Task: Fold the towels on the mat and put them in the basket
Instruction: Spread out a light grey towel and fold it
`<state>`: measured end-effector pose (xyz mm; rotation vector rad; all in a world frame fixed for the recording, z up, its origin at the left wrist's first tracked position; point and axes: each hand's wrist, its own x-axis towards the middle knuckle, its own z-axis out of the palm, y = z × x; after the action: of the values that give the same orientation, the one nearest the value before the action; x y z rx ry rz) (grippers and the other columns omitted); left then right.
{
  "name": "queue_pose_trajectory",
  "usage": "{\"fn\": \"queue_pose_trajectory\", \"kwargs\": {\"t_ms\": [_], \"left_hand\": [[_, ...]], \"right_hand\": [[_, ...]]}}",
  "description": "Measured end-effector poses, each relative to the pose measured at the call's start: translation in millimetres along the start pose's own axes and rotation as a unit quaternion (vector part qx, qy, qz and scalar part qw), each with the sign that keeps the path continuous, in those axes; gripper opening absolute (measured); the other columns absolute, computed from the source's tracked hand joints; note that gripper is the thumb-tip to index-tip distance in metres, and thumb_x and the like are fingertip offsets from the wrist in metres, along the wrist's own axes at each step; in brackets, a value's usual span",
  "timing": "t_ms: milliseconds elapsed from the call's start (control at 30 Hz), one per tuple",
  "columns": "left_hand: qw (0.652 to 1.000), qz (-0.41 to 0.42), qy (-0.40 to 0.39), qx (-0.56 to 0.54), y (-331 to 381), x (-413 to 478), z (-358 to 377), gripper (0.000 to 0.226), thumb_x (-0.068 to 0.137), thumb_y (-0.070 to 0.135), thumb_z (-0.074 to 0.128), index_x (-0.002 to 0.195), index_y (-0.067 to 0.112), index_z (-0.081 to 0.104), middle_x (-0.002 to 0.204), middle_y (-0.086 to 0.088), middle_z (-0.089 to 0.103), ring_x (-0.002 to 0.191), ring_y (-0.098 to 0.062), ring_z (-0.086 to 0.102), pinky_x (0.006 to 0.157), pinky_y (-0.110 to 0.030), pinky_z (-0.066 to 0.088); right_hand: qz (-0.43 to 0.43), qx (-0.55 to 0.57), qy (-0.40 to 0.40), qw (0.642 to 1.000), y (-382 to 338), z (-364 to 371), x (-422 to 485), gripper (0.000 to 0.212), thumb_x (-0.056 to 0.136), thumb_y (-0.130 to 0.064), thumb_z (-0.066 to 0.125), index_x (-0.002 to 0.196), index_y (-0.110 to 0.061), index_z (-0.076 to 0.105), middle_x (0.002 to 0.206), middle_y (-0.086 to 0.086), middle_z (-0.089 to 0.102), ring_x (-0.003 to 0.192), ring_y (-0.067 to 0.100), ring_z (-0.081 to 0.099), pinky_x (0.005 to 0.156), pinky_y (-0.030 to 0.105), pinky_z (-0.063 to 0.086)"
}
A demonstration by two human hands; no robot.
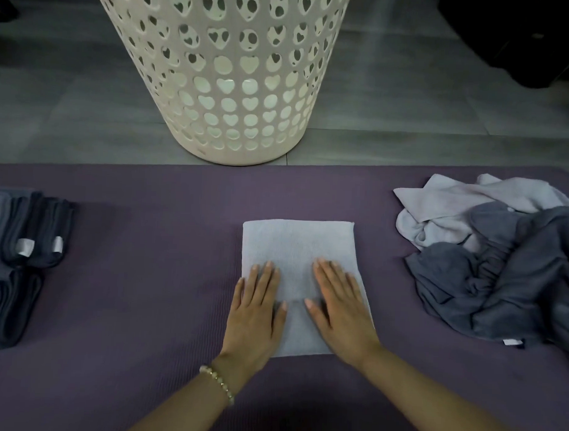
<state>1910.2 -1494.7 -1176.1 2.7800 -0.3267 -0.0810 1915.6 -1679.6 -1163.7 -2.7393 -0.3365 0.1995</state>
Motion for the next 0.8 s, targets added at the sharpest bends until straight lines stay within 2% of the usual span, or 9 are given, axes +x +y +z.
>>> {"fn": "queue_pose_trajectory", "kwargs": {"t_ms": [133, 233, 300, 333, 433, 500, 633, 733, 800], "left_hand": [[1.0, -0.003, -0.018, -0.009, -3, -3, 6, 0.062, 0.1, 0.048, 0.01, 0.151, 0.014, 0.018, 0.159, -0.001, 0.015, 0.147, -0.018, 0.003, 0.117, -0.036, 0.001], [1.0, -0.01, -0.02, -0.019, -1, -3, 6, 0.063, 0.099, 0.05, 0.01, 0.152, 0.016, 0.015, 0.16, 0.0, 0.01, 0.147, -0.017, 0.0, 0.118, -0.035, 0.0], [0.998, -0.034, 0.0, -0.056, -1, -4, 4, 0.07, 0.095, 0.057, 0.015, 0.152, 0.019, 0.003, 0.16, 0.004, -0.003, 0.146, -0.011, -0.011, 0.119, -0.03, -0.004], [0.993, -0.059, 0.01, -0.101, 0, -3, 1, 0.075, 0.092, 0.06, 0.02, 0.152, 0.019, -0.001, 0.159, 0.006, -0.005, 0.145, -0.009, -0.011, 0.119, -0.027, -0.004], [0.957, -0.171, 0.047, -0.231, 4, 2, -13, 0.079, 0.091, 0.048, 0.05, 0.151, 0.014, 0.012, 0.153, -0.001, 0.021, 0.138, -0.019, 0.02, 0.115, -0.032, 0.019], [0.921, -0.253, 0.053, -0.293, 1, 10, -25, 0.071, 0.088, 0.039, 0.06, 0.144, 0.009, 0.027, 0.138, -0.005, 0.041, 0.127, -0.024, 0.039, 0.107, -0.037, 0.035], [0.886, -0.311, -0.044, -0.342, -14, 32, -40, 0.044, 0.085, 0.04, 0.066, 0.109, 0.004, 0.059, 0.101, -0.004, 0.065, 0.093, -0.022, 0.062, 0.077, -0.03, 0.049], [0.808, -0.332, -0.094, -0.478, -19, 36, -50, 0.035, 0.084, 0.032, 0.07, 0.103, 0.002, 0.067, 0.1, -0.008, 0.07, 0.08, -0.016, 0.066, 0.064, -0.021, 0.052], [0.789, -0.338, -0.097, -0.503, -27, 34, -54, 0.033, 0.084, 0.029, 0.071, 0.104, 0.004, 0.067, 0.099, -0.007, 0.07, 0.073, -0.01, 0.064, 0.054, -0.013, 0.05]], "right_hand": [[-0.027, -0.044, 0.0, 0.999, 15, 6, -11, 0.068, 0.097, -0.059, 0.006, 0.152, -0.019, 0.008, 0.16, -0.005, 0.005, 0.146, 0.005, -0.008, 0.118, 0.033, -0.003], [-0.016, -0.031, 0.025, 0.999, 21, 4, -12, 0.067, 0.096, -0.06, 0.011, 0.152, -0.023, 0.006, 0.16, -0.009, 0.001, 0.146, 0.004, -0.008, 0.119, 0.034, -0.003], [0.063, 0.063, 0.072, 0.993, 20, 0, -12, 0.071, 0.095, -0.057, 0.031, 0.152, -0.022, 0.01, 0.158, -0.01, 0.003, 0.146, 0.005, -0.002, 0.12, 0.033, 0.001], [0.128, 0.133, 0.11, 0.977, 20, -3, -11, 0.074, 0.093, -0.05, 0.046, 0.152, -0.017, 0.016, 0.158, -0.007, 0.011, 0.146, 0.008, 0.007, 0.119, 0.032, 0.009], [0.297, 0.309, 0.168, 0.887, 28, -22, 0, 0.065, 0.086, -0.023, 0.068, 0.14, -0.006, 0.037, 0.132, 0.007, 0.046, 0.126, 0.024, 0.045, 0.1, 0.027, 0.036], [0.341, 0.329, 0.117, 0.873, 33, -36, 9, 0.058, 0.083, -0.023, 0.072, 0.131, -0.005, 0.044, 0.112, 0.005, 0.053, 0.107, 0.023, 0.054, 0.087, 0.026, 0.039], [0.368, 0.305, 0.022, 0.878, 32, -46, 24, 0.051, 0.075, -0.028, 0.08, 0.112, -0.003, 0.056, 0.102, 0.005, 0.06, 0.093, 0.02, 0.059, 0.082, 0.032, 0.049], [0.36, 0.281, -0.033, 0.889, 26, -48, 34, 0.044, 0.072, -0.03, 0.081, 0.1, -0.003, 0.062, 0.1, 0.006, 0.067, 0.092, 0.023, 0.065, 0.077, 0.033, 0.053], [0.36, 0.274, -0.055, 0.89, 23, -50, 37, 0.041, 0.072, -0.029, 0.081, 0.098, -0.003, 0.064, 0.103, 0.007, 0.068, 0.092, 0.023, 0.066, 0.076, 0.032, 0.052]]}}
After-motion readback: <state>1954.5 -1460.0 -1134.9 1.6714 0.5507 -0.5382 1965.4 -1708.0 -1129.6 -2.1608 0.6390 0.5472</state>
